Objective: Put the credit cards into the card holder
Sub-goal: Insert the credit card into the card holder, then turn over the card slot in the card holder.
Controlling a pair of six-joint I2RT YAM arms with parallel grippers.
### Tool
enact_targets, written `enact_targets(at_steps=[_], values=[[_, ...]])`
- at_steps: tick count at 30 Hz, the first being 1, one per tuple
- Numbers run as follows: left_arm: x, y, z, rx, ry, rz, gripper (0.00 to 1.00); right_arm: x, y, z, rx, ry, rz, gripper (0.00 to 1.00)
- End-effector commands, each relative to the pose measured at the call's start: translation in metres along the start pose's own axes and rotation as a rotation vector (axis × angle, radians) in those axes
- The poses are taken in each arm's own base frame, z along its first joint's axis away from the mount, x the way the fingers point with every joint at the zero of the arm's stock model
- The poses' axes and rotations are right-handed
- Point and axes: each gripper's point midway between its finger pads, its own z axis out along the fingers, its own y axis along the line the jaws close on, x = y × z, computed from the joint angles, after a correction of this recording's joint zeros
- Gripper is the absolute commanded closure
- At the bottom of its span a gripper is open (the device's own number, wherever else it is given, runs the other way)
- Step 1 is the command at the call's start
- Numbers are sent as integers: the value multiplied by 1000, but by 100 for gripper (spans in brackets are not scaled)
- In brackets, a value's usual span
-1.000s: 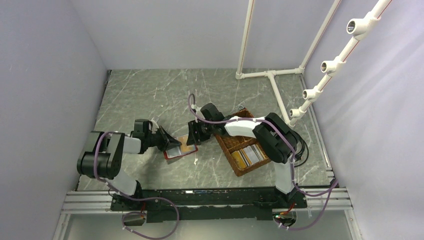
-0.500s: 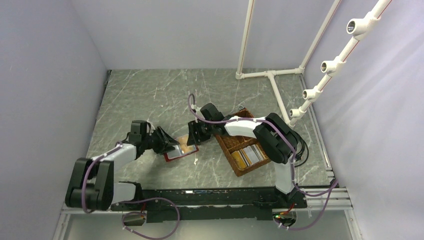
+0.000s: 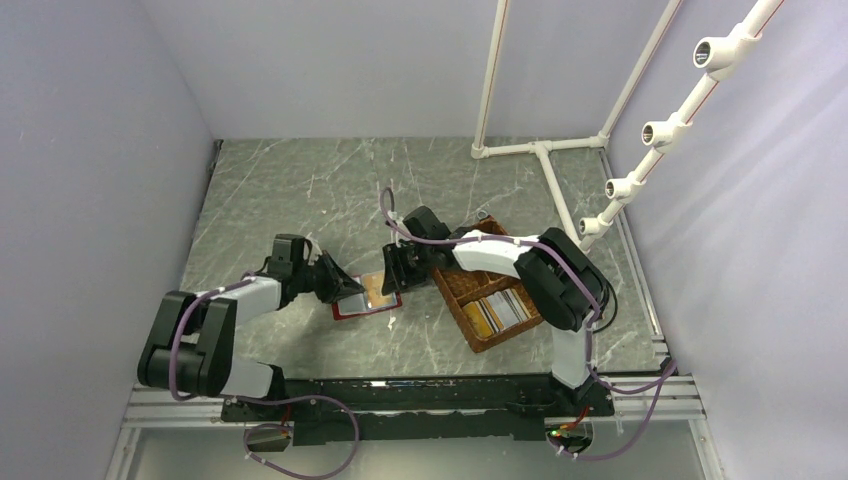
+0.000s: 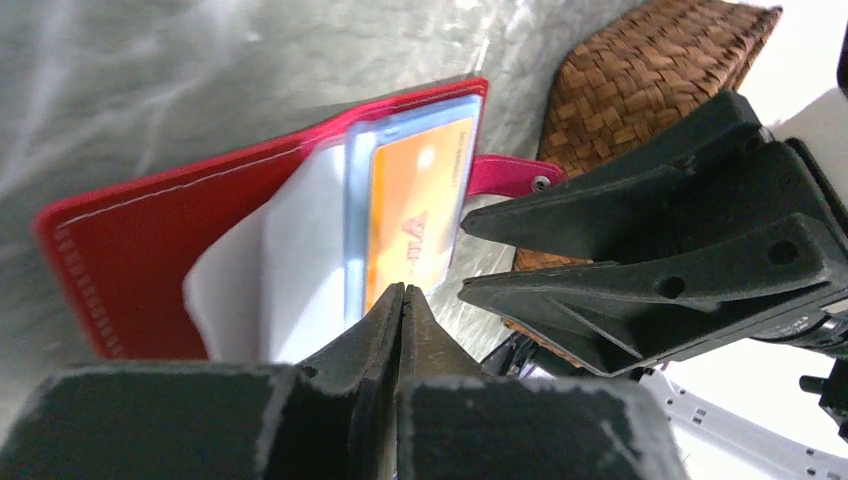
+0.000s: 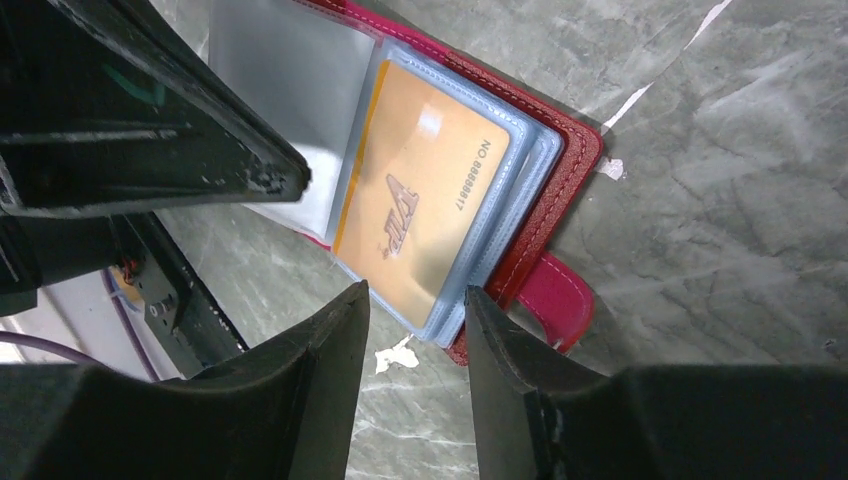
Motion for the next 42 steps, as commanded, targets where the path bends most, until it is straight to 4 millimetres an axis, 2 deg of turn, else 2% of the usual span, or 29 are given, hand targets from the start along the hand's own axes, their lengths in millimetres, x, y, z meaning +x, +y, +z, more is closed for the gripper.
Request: enact_targets(at_steps=[1,3,7,9,13,16,21,24,29,31,35,42], values=[[-9,-41,8,156,-9,109,94,-21,16,-16,-36,-62,-1,57],[-8,-34,13,135,-4,99,95,-21,16,-17,-41,-62,6,57],[-2,-8,23,59,21,57,95,-19,16,-17,-52,-59,16,55],[0,2,26,36,19,40,96,-17,16,-15,-60,-54,24,49],[2,17,23,-26,-10,31,97,-14,20,-13,-94,-48,30,47],[2,23,20,-65,-21,40,97,-14,22,-12,-112,-48,36,50],[5,29,23,-70,-13,25,97,-14,22,-12,-109,-50,35,58],[8,33,26,-69,-5,15,98,-15,19,-16,-69,-59,19,53],[8,33,27,-66,-2,14,98,-13,22,-20,-66,-56,8,53],[9,34,27,-69,1,16,98,-11,24,-18,-71,-52,6,54],[9,34,26,-73,3,17,98,-10,27,-14,-84,-46,6,64],[9,33,24,-74,3,27,98,-6,28,-6,-95,-27,9,63]])
